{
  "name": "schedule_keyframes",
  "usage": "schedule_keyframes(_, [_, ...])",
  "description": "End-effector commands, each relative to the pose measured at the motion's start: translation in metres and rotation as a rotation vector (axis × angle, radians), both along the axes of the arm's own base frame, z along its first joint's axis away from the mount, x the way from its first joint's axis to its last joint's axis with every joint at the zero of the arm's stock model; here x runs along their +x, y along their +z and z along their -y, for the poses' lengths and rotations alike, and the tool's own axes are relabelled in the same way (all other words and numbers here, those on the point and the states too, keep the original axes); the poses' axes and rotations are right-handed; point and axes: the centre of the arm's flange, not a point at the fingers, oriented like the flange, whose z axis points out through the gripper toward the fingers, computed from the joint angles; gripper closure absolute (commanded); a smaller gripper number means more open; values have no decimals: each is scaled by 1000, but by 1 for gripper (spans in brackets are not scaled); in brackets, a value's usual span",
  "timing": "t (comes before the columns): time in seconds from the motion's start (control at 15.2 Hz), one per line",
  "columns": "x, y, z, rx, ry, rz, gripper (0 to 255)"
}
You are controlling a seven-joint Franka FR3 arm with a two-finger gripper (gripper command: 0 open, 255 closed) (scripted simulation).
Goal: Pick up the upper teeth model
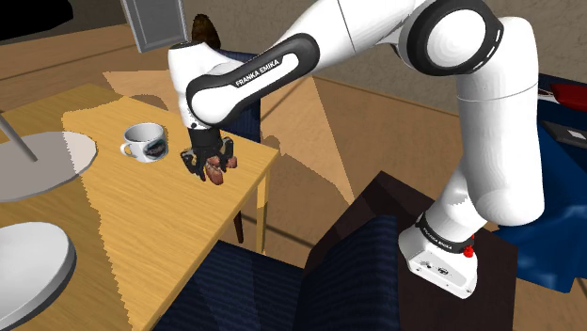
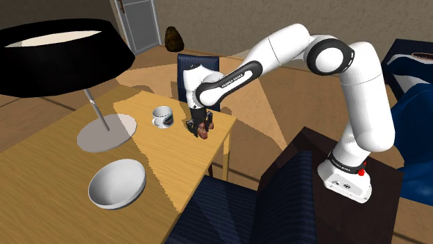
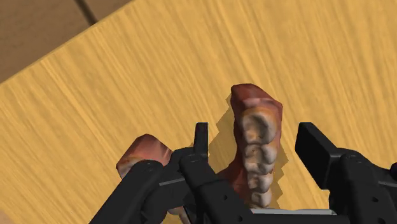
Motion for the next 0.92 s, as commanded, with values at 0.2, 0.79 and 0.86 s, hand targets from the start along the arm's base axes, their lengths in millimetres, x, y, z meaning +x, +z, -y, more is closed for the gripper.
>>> schedule_keyframes(0.2, [0, -1, 0, 0, 0, 0, 255])
schedule_keyframes(0.79, [0, 20, 0, 0, 0, 0, 255])
schedule_keyframes(0.86, [0, 25, 0, 0, 0, 0, 255])
